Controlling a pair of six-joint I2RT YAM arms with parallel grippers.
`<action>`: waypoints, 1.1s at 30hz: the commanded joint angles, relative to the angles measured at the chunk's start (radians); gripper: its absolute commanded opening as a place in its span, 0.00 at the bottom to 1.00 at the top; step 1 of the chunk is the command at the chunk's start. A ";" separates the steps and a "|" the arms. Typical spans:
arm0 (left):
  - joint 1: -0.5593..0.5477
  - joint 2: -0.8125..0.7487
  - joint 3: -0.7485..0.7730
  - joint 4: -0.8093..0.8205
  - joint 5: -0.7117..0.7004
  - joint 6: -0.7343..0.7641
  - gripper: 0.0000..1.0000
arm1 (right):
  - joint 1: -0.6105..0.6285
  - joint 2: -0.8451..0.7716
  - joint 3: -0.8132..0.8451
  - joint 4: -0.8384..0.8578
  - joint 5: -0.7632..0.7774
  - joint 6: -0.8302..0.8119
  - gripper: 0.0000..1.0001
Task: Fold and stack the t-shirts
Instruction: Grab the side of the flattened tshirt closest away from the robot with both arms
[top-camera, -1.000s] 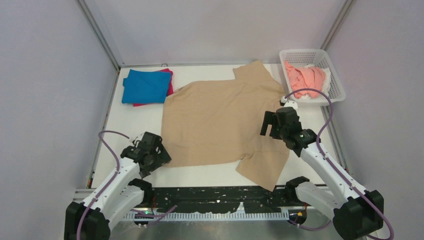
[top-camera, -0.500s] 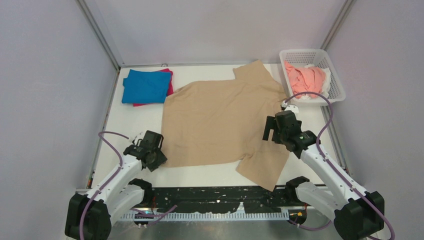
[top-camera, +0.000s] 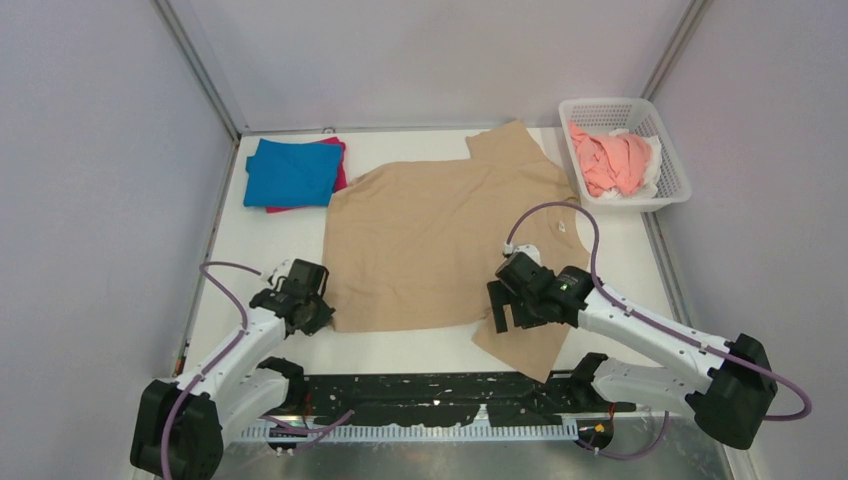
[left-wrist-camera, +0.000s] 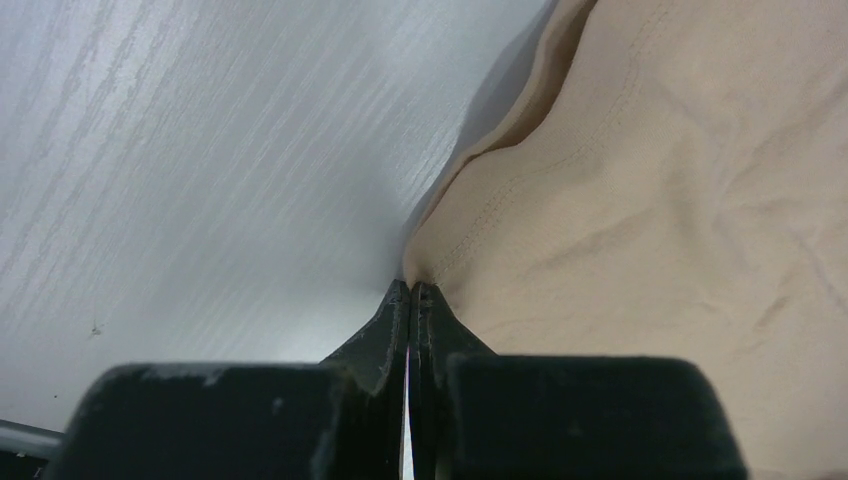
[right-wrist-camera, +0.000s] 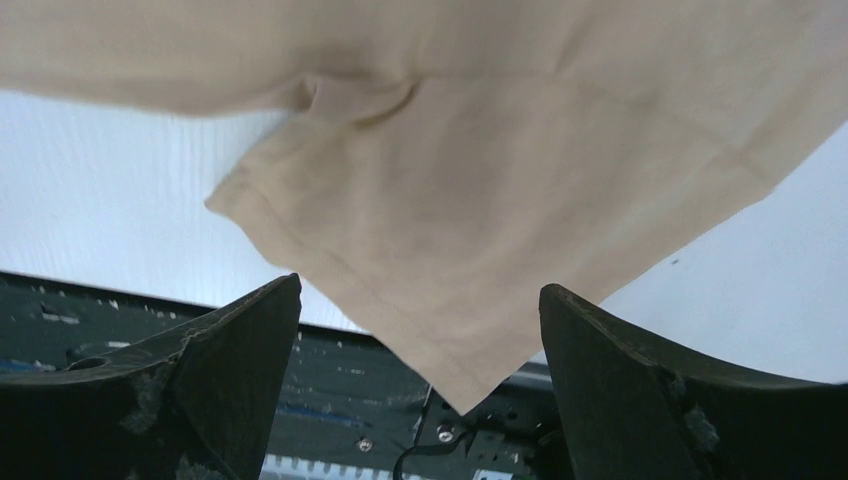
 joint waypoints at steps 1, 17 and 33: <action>0.003 -0.042 -0.006 -0.053 -0.061 0.003 0.00 | 0.072 0.007 -0.093 -0.093 -0.117 0.162 0.90; 0.002 -0.036 0.027 -0.063 -0.091 0.020 0.00 | 0.092 0.134 -0.216 0.028 -0.305 0.218 0.59; 0.003 -0.129 0.055 -0.217 -0.119 0.001 0.00 | 0.093 0.072 -0.015 -0.252 -0.207 0.079 0.06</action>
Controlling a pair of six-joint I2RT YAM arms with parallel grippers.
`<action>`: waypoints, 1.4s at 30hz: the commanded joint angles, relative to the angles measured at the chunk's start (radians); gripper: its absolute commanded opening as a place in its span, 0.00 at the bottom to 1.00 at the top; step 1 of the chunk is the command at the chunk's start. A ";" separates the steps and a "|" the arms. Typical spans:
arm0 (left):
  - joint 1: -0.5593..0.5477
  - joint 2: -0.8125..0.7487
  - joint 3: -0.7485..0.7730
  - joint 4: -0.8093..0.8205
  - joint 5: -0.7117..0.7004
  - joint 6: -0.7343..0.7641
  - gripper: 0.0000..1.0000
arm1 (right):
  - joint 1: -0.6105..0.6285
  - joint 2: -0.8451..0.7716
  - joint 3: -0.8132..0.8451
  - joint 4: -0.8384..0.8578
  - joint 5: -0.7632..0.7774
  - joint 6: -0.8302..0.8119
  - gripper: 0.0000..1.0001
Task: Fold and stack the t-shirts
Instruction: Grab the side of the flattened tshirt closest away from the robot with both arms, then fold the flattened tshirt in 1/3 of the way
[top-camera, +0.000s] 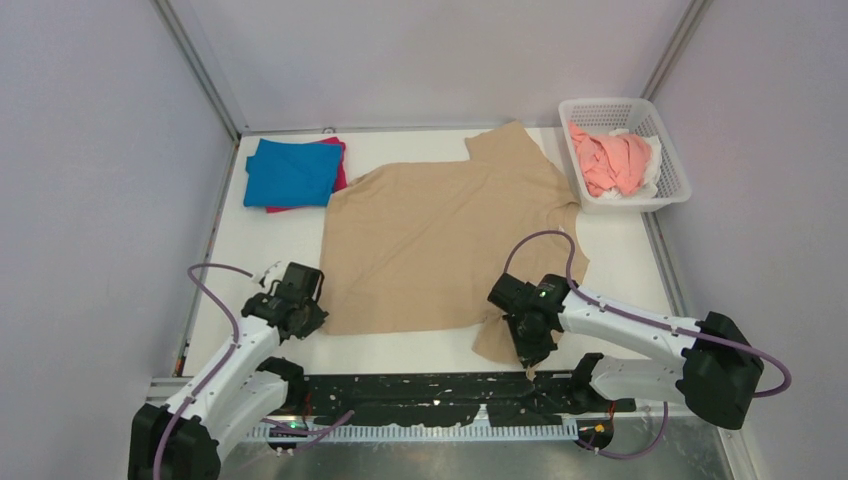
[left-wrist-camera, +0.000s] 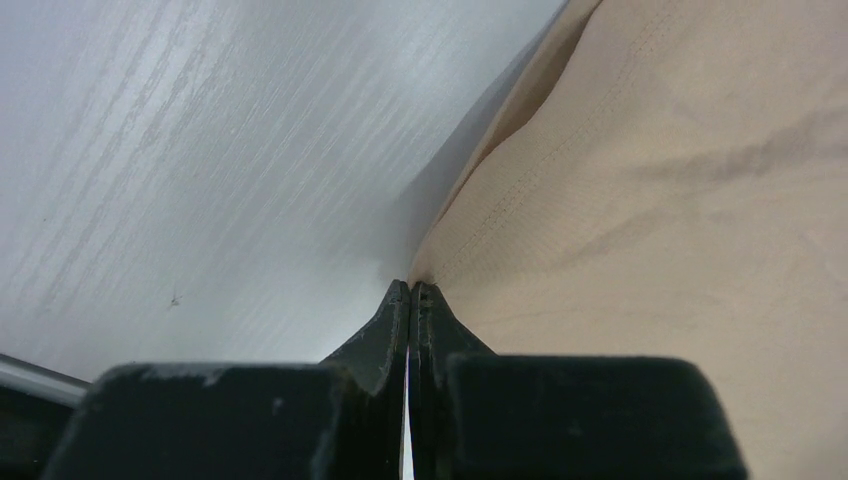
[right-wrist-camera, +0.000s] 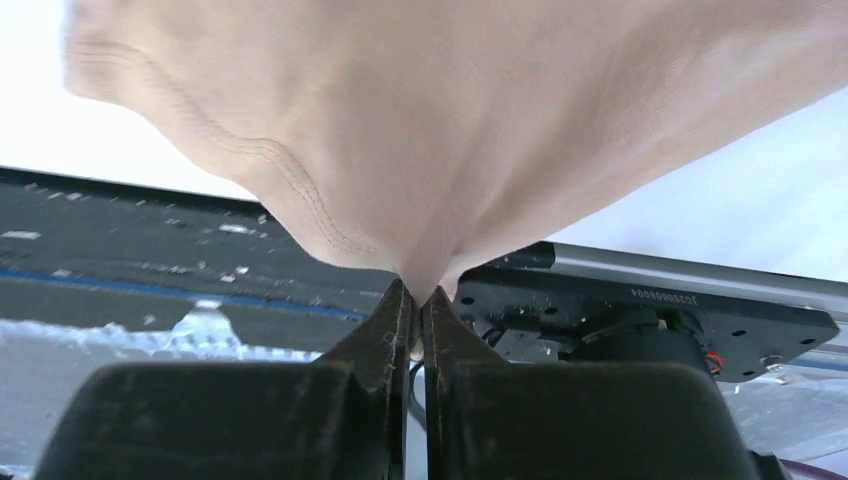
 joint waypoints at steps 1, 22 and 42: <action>0.003 -0.058 0.038 -0.142 -0.052 -0.026 0.00 | 0.006 -0.052 0.116 -0.189 0.029 -0.077 0.06; 0.001 -0.342 -0.014 -0.326 0.065 -0.077 0.00 | 0.078 -0.207 0.191 -0.437 -0.200 -0.077 0.06; 0.021 -0.008 0.234 -0.034 -0.042 -0.040 0.00 | -0.230 0.055 0.521 -0.165 0.295 -0.267 0.06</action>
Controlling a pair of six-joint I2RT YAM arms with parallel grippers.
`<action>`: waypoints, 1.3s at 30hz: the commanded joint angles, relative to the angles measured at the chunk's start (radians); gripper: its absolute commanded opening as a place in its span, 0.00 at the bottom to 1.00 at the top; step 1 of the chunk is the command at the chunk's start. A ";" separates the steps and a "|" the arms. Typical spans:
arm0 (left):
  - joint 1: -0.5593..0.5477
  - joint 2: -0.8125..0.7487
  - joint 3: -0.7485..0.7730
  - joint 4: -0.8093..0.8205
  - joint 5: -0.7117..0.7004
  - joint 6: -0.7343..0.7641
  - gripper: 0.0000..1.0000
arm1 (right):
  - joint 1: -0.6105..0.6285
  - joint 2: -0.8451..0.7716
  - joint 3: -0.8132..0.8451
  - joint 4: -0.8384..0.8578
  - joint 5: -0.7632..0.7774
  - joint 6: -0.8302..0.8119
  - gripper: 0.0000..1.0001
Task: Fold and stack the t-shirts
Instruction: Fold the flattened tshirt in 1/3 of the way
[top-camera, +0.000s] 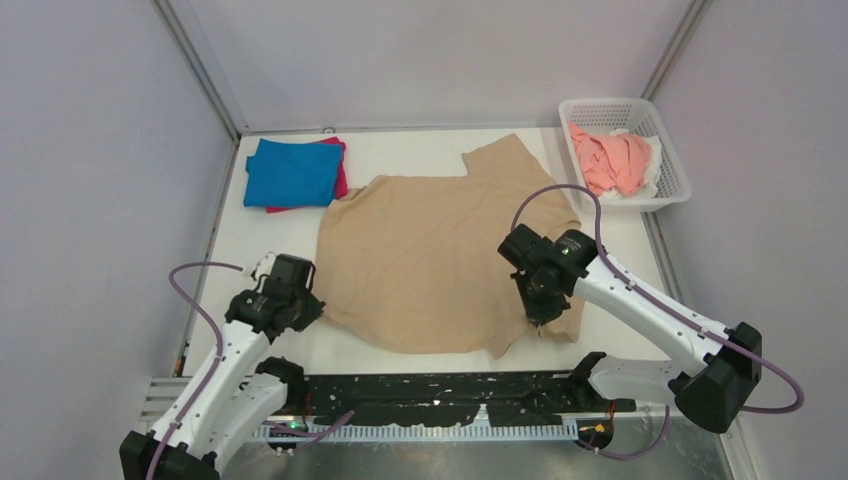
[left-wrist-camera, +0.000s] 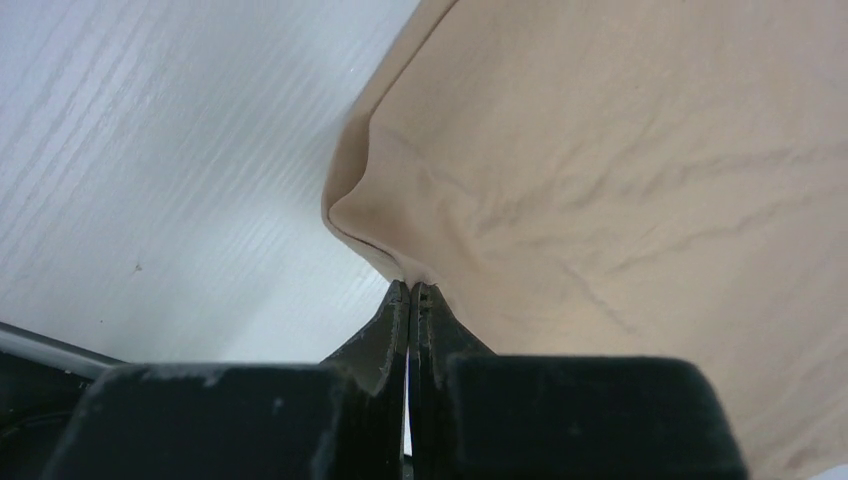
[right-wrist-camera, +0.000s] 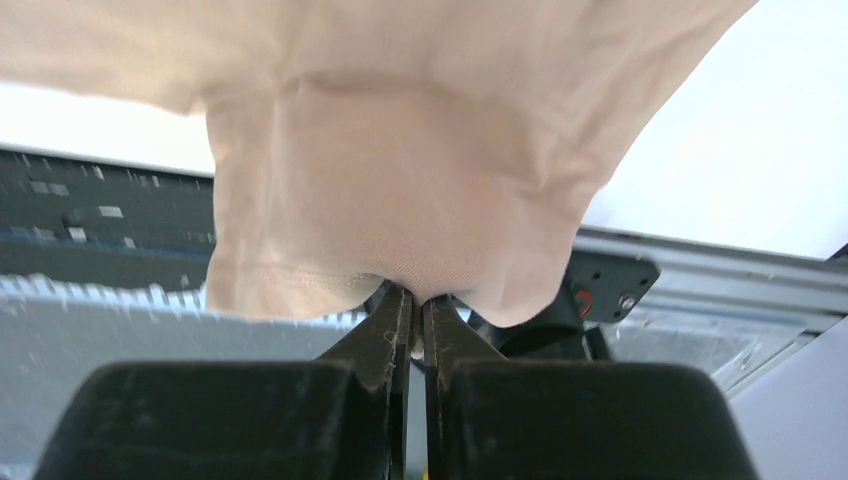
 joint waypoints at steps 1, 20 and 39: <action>0.023 0.090 0.092 0.121 -0.095 -0.008 0.00 | -0.069 0.040 0.091 0.173 0.157 -0.061 0.06; 0.091 0.418 0.233 0.254 -0.167 -0.027 0.00 | -0.269 0.336 0.304 0.372 0.224 -0.211 0.06; 0.115 0.599 0.309 0.254 -0.192 -0.024 0.09 | -0.343 0.647 0.546 0.383 0.168 -0.278 0.18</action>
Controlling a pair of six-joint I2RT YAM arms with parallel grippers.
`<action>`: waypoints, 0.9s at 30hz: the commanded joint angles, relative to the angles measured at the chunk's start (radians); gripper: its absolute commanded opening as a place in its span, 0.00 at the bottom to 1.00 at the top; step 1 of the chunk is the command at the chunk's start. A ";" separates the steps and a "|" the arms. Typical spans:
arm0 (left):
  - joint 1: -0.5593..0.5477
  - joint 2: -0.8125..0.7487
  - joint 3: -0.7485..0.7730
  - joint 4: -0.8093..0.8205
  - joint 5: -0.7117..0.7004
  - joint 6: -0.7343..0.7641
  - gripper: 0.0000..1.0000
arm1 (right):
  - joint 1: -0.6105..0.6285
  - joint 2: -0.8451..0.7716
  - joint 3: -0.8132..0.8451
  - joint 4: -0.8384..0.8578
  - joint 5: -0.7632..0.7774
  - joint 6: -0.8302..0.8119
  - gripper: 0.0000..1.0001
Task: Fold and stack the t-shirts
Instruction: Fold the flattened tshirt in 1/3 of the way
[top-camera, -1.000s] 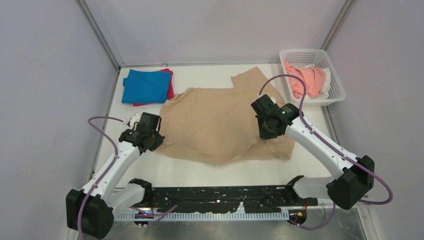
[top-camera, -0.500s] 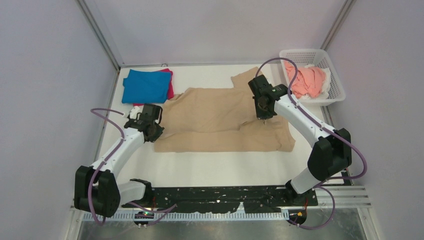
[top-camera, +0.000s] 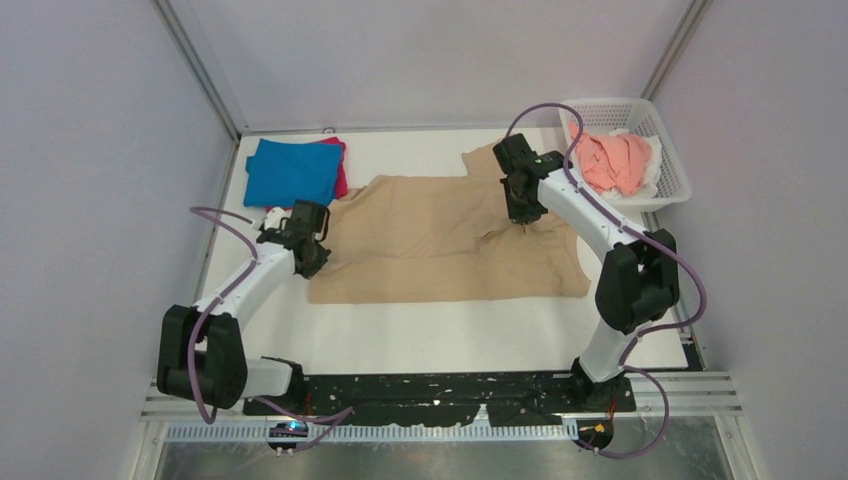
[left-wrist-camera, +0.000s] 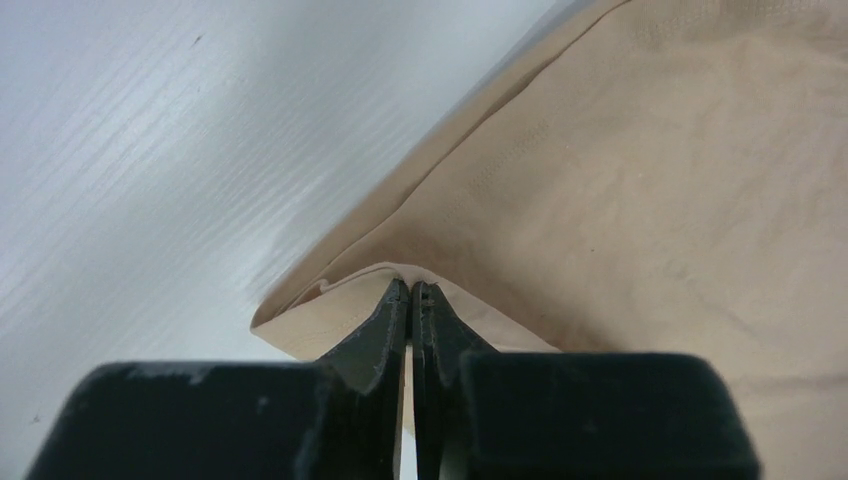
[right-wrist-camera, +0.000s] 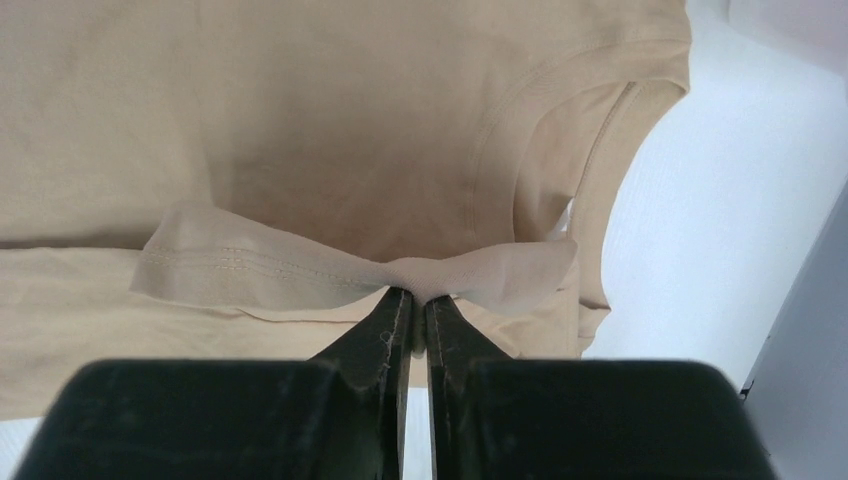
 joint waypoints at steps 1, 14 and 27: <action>0.028 0.051 0.075 -0.016 -0.038 -0.015 0.17 | -0.013 0.110 0.116 0.006 0.011 -0.003 0.24; 0.045 -0.092 0.118 -0.093 0.063 0.115 1.00 | -0.042 0.035 0.046 0.043 0.289 0.143 0.96; 0.013 -0.066 -0.074 0.091 0.353 0.223 1.00 | -0.045 -0.345 -0.538 0.522 -0.386 0.099 0.95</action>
